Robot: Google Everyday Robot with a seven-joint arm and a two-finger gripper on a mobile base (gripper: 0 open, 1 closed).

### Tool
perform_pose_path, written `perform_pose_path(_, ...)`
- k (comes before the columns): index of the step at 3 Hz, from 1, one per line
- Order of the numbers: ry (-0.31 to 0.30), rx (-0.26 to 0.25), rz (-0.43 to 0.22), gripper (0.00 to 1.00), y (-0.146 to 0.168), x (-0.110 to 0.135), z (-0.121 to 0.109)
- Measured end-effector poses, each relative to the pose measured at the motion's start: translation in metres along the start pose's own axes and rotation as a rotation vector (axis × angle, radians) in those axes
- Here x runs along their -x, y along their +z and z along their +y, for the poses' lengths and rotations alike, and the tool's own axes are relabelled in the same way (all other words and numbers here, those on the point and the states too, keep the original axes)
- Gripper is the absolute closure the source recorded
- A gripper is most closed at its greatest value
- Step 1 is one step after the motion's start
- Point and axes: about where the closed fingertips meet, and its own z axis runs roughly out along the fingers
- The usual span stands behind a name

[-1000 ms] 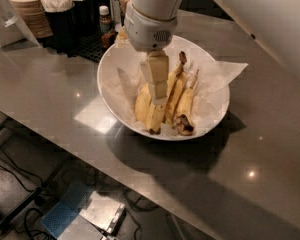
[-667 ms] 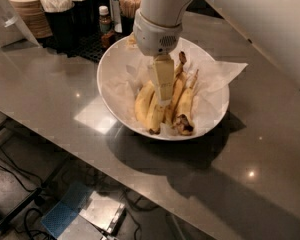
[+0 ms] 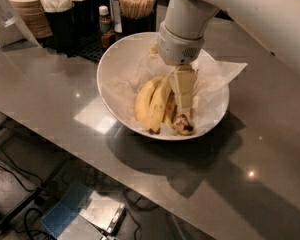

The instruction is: Pick banana from white bowl

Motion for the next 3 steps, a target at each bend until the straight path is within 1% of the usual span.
perform_pose_path(1, 0.000, 0.000, 0.000, 0.00, 0.0000, 0.0000, 0.0000)
perform_pose_path(2, -0.048, -0.004, -0.008, 0.00, 0.0031, 0.0043, -0.0020)
perform_pose_path(3, -0.105, 0.007, -0.011, 0.00, 0.0091, 0.0076, -0.0049)
